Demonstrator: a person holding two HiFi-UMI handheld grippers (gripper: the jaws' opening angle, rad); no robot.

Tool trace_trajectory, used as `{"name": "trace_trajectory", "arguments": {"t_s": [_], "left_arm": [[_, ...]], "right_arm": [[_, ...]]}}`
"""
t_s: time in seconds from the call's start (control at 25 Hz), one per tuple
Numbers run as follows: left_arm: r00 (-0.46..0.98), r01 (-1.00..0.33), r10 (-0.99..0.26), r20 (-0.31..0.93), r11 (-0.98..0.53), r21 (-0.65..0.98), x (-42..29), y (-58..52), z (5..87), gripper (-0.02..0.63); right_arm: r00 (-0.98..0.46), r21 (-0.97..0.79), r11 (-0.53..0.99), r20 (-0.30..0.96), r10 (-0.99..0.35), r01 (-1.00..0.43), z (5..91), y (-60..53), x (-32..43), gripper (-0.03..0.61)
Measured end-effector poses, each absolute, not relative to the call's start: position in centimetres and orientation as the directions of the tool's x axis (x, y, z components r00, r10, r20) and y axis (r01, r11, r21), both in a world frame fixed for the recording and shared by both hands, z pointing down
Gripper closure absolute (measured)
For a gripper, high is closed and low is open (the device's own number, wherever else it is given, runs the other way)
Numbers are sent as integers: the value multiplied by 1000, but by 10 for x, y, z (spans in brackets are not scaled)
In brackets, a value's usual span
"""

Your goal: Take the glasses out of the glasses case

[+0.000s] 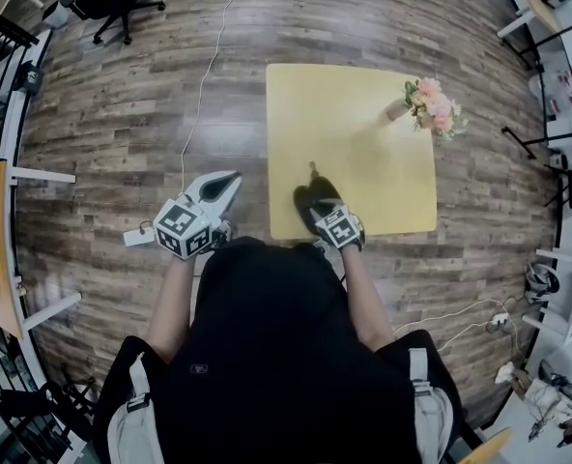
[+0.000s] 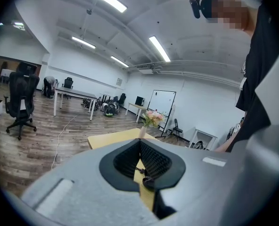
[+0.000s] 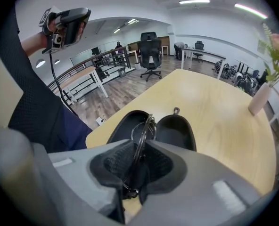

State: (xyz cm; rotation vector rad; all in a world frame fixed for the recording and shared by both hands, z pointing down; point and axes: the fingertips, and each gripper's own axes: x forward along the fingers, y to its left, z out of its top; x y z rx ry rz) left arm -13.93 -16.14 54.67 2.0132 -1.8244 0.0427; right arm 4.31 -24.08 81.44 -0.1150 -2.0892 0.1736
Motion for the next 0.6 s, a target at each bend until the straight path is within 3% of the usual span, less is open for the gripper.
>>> {"name": "trace_trajectory", "arguments": {"t_s": [0.28, 0.44, 0.6], "left_arm": [[113, -959, -943, 312, -21, 282, -140, -149, 547, 603], [96, -960, -945, 313, -5, 280, -141, -144, 546, 603], [86, -961, -945, 316, 6, 278, -141, -138, 547, 603]], "right_arm": [[-498, -190, 982, 853, 154, -21, 818, -242, 40, 496], [-500, -178, 984, 854, 143, -22, 817, -244, 40, 553], [-492, -172, 985, 859, 142, -16, 820, -243, 40, 558]]}}
